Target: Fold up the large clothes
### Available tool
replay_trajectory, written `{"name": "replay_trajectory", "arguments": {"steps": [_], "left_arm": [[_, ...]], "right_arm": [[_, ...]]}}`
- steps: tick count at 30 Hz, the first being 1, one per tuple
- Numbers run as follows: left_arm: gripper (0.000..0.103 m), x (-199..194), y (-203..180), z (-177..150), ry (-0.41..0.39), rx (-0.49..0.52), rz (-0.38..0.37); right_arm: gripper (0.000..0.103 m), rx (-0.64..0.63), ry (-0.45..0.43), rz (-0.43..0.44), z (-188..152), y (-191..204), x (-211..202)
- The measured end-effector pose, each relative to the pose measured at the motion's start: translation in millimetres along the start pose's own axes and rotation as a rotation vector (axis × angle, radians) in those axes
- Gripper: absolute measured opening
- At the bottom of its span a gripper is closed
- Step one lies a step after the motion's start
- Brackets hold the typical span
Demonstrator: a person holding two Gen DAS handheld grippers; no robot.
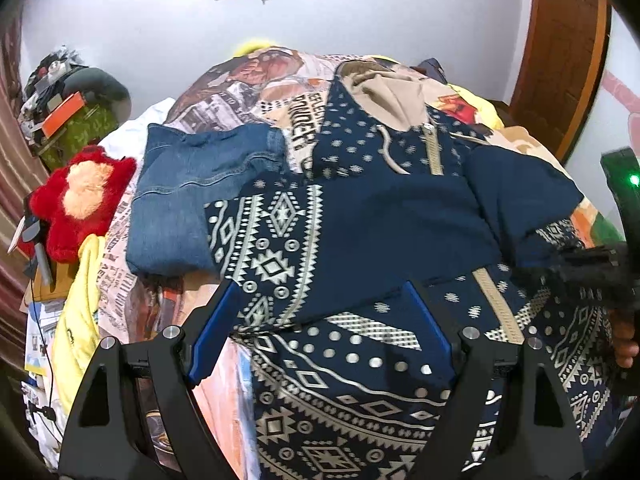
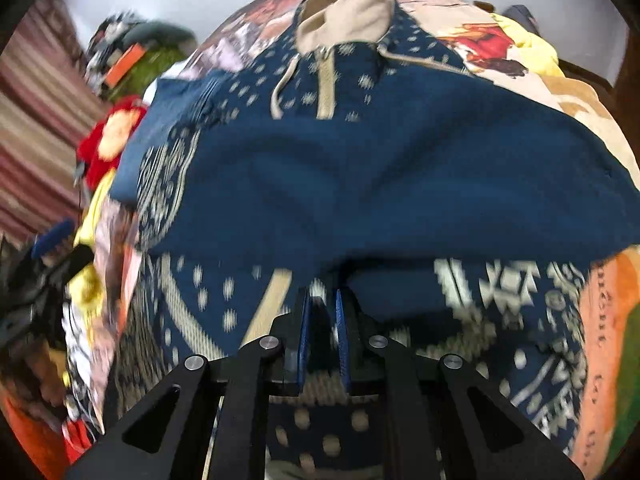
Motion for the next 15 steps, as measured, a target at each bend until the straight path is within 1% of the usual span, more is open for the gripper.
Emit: {"name": "replay_trajectory", "arguments": {"steps": [1, 3, 6, 8, 9, 11, 12, 15], "left_arm": [[0.083, 0, -4, 1, 0.0, 0.005, -0.007], [0.083, 0, -17, 6, 0.0, 0.018, -0.03], [0.083, 1, -40, 17, -0.008, 0.052, -0.062], [0.083, 2, -59, 26, -0.019, 0.083, -0.086], [0.083, 3, -70, 33, -0.025, 0.099, -0.102], [0.083, 6, -95, 45, -0.036, 0.127, -0.142], [0.083, 9, -113, 52, -0.039, 0.143, -0.17], [0.083, 18, -151, 64, -0.035, 0.169, -0.24]], "right_arm": [[0.009, -0.013, 0.019, 0.008, -6, 0, -4], [0.009, -0.039, 0.011, 0.018, -13, -2, -18], [0.009, -0.086, -0.022, -0.015, -16, -11, -41], [0.009, -0.1, -0.072, -0.039, -12, -24, -60], [0.009, -0.1, -0.107, -0.068, -9, -35, -72], [0.009, -0.098, -0.163, -0.125, -1, -55, -92], [0.009, -0.09, -0.193, -0.152, 4, -67, -103], [0.009, -0.051, -0.26, -0.214, 14, -103, -131]]}}
Point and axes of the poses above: each gripper's, at about its wrist camera, not at the fingertips, and x roughly the way its jaws point, y to its left, z to its top, the point moved 6 cm from there along x, roughly the way its jaws point, and after that the axes turned 14 degrees about -y, right-handed, at the moved point
